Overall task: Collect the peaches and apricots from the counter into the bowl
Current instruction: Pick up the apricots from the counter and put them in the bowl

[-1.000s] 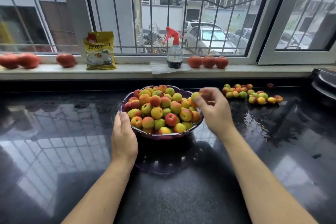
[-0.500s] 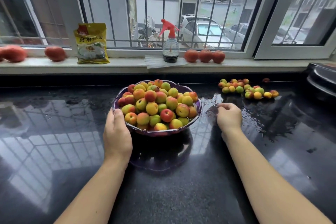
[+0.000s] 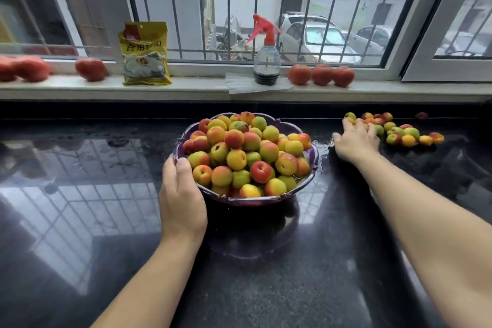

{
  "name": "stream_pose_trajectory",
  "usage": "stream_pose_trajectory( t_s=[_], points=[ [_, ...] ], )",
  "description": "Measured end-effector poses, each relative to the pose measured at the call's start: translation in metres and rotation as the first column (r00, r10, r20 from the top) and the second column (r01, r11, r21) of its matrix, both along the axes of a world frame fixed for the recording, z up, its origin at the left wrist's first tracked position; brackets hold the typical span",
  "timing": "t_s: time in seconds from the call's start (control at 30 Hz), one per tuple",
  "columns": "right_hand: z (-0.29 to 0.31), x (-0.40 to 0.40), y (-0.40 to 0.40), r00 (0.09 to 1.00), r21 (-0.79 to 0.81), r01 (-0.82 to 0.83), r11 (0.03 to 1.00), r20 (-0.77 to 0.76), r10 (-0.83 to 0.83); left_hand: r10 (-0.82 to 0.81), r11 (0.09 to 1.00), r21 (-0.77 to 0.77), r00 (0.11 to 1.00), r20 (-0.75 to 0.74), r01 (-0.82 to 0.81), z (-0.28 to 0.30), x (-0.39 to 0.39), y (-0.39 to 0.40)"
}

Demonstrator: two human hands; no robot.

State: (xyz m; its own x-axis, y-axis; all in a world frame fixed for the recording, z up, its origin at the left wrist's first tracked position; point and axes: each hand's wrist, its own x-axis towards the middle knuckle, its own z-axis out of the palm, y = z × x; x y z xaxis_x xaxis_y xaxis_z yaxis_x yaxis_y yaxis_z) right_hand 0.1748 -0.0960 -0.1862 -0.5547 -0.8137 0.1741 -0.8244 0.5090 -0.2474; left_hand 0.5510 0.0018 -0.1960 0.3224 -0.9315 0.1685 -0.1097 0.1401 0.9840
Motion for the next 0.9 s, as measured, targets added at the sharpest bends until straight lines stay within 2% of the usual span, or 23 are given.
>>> stream_pose_trajectory(
  t_s=[0.07, 0.17, 0.2, 0.23, 0.3, 0.37, 0.43, 0.53, 0.57, 0.6, 0.63, 0.67, 0.7, 0.73, 0.8, 0.9],
  points=[
    [-0.003, 0.004, 0.004, 0.997, -0.101, -0.026, 0.994, -0.07, 0.019, 0.004, 1.0, 0.001, 1.0, 0.008, -0.004, 0.0, 0.0, 0.0],
    [-0.01, 0.014, 0.019, 0.991, -0.439, -0.062, 0.896, -0.135, 0.003, 0.012, 1.0, 0.003, 1.0, 0.019, -0.012, 0.0, 0.0, 0.0],
    [-0.011, 0.016, 0.023, 0.993, -0.454, -0.051, 0.889, -0.12, -0.004, 0.015, 1.0, 0.003, 1.0, 0.022, -0.015, 0.001, 0.0, 0.0],
    [-0.012, 0.018, 0.025, 0.996, -0.389, -0.027, 0.921, -0.085, -0.006, 0.017, 1.0, 0.004, 0.999, 0.026, -0.018, 0.001, -0.001, 0.0],
    [-0.014, 0.022, 0.028, 0.999, -0.15, 0.002, 0.989, -0.033, -0.007, 0.017, 1.0, 0.002, 0.999, 0.035, -0.017, 0.002, -0.001, 0.001],
    [-0.016, 0.024, 0.032, 0.998, -0.041, 0.0, 0.999, -0.056, -0.002, 0.013, 1.0, 0.006, 0.999, 0.04, -0.013, 0.003, -0.001, 0.002],
    [-0.011, 0.029, 0.035, 0.999, -0.107, -0.032, 0.994, -0.041, 0.028, 0.014, 1.0, 0.005, 0.998, 0.055, -0.015, 0.005, -0.002, 0.004],
    [0.015, 0.042, 0.043, 0.972, -0.386, -0.09, 0.918, 0.168, 0.165, 0.012, 1.0, 0.01, 0.998, 0.061, -0.013, 0.007, -0.002, 0.004],
    [0.027, 0.05, 0.048, 0.923, -0.482, -0.108, 0.87, 0.276, 0.268, 0.014, 1.0, 0.009, 0.998, 0.057, -0.015, 0.007, -0.002, 0.004],
    [0.041, 0.062, 0.055, 0.827, -0.559, -0.132, 0.819, 0.394, 0.402, 0.013, 1.0, 0.007, 0.999, 0.053, -0.013, 0.007, -0.002, 0.004],
    [0.055, 0.075, 0.063, 0.685, -0.616, -0.164, 0.77, 0.49, 0.538, 0.01, 1.0, 0.004, 0.999, 0.051, -0.01, 0.007, -0.002, 0.003],
    [0.065, 0.088, 0.069, 0.566, -0.65, -0.212, 0.73, 0.528, 0.634, 0.008, 1.0, 0.002, 0.999, 0.052, -0.008, 0.007, -0.002, 0.004],
    [0.072, 0.1, 0.074, 0.519, -0.656, -0.285, 0.699, 0.507, 0.688, 0.008, 1.0, 0.001, 0.999, 0.053, -0.008, 0.007, -0.002, 0.004],
    [0.077, 0.111, 0.078, 0.533, -0.637, -0.368, 0.678, 0.453, 0.715, 0.008, 1.0, 0.001, 0.998, 0.055, -0.008, 0.007, -0.001, 0.004],
    [0.079, 0.127, 0.08, 0.625, -0.547, -0.496, 0.674, 0.314, 0.714, 0.007, 1.0, 0.002, 0.998, 0.056, -0.007, 0.007, -0.001, 0.004],
    [0.069, 0.134, 0.078, 0.655, -0.482, -0.555, 0.678, 0.248, 0.713, 0.0, 1.0, 0.0, 0.998, 0.057, 0.0, 0.009, -0.001, 0.004]
  ],
)
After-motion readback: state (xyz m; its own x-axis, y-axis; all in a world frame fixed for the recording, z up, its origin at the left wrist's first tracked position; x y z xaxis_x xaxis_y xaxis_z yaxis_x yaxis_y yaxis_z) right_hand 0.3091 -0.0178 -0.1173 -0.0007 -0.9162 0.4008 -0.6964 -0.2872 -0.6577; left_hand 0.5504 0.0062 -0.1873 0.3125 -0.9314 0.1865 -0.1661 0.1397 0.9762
